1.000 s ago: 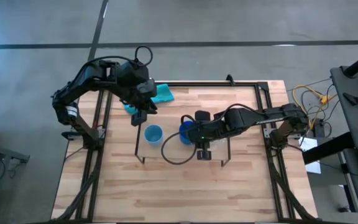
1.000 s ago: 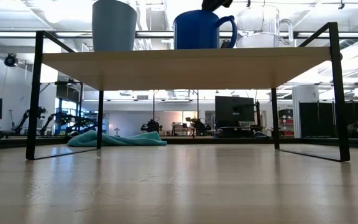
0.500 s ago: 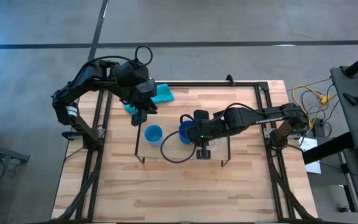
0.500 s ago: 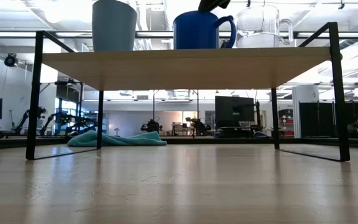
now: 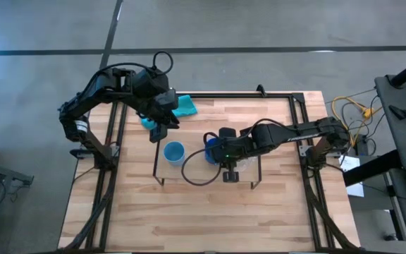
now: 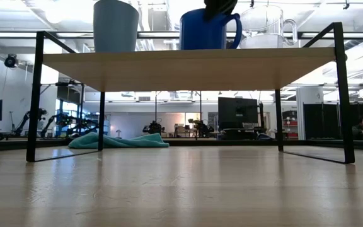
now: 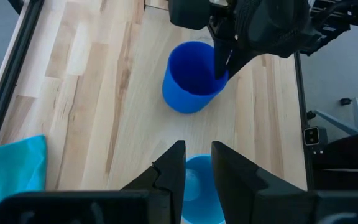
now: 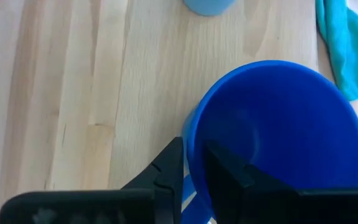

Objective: Stack small to large cups/mugs on shelf
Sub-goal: Adjust the blue cup on the shelf

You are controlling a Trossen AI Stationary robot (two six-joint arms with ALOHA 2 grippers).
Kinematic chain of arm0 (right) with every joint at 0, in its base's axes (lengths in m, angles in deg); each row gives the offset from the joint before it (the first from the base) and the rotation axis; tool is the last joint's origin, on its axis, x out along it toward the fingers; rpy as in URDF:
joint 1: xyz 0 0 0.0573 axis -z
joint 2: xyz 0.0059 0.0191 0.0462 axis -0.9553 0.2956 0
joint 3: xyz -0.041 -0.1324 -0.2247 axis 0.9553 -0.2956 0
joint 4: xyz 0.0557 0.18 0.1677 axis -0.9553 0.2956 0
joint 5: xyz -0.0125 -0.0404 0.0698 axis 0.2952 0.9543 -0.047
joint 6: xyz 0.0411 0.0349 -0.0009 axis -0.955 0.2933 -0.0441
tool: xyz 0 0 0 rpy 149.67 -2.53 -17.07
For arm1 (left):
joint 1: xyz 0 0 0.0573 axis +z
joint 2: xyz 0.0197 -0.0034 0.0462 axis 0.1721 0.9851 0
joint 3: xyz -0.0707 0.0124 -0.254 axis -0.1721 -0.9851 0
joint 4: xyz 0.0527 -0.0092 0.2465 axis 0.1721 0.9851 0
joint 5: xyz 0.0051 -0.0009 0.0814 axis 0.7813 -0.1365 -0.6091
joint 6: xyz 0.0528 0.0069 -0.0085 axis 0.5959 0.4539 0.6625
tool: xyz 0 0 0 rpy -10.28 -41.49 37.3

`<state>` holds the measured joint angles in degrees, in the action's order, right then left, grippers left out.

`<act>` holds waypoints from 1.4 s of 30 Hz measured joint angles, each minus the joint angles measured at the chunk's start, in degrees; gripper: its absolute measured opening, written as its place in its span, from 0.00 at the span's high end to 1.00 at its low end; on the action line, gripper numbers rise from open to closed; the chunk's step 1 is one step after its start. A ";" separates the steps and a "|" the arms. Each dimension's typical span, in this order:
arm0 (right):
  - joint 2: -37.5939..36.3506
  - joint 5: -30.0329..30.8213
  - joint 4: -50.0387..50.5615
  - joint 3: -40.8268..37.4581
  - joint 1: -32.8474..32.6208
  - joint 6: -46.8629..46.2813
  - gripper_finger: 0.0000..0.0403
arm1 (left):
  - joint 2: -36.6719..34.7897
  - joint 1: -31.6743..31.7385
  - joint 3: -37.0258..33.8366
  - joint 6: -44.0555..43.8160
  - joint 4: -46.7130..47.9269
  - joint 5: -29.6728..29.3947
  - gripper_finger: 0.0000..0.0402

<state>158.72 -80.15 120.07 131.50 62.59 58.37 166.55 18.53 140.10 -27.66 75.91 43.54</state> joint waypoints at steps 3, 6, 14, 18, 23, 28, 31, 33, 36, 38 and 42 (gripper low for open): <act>0.00 0.06 -0.16 -0.14 0.04 0.55 0.87 | 0.00 0.00 0.00 -0.01 0.00 -0.02 0.84; 0.00 0.17 -0.20 -0.18 0.04 2.46 0.88 | 0.00 0.00 0.00 0.00 0.01 -0.01 0.84; 0.00 -0.43 -0.18 -0.18 0.00 12.05 0.97 | 0.00 0.00 0.00 0.03 0.02 0.00 0.84; 0.00 -3.11 -0.72 -0.18 0.13 18.29 0.97 | -0.01 0.00 0.00 0.01 0.02 -0.01 0.84; 0.00 -10.73 -3.29 -0.18 0.13 21.37 0.98 | 0.00 0.02 0.00 0.10 0.02 -0.01 0.84; 0.00 -12.14 -4.67 -0.18 0.27 22.36 0.98 | -0.01 0.02 0.00 0.13 0.02 -0.01 0.84; 0.00 -12.03 -4.68 -0.18 0.82 22.51 0.98 | -0.02 0.02 0.00 0.13 0.02 -0.02 0.84; 0.00 -12.03 -4.89 -0.18 1.39 22.56 0.98 | -0.02 0.02 0.00 0.16 0.02 0.00 0.84; 0.00 -12.05 -6.31 -0.18 2.49 22.42 0.98 | -0.01 0.02 0.00 0.20 0.02 -0.02 0.84; 0.00 -12.16 -6.66 -0.18 3.15 22.29 0.98 | 0.00 0.02 0.00 0.20 0.04 0.00 0.84; 0.00 -14.88 -6.95 -0.18 4.19 19.64 0.96 | -0.01 0.02 0.00 0.22 0.04 0.00 0.84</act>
<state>158.72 -95.03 113.11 131.32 66.78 78.01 166.55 18.56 140.10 -27.44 75.95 43.54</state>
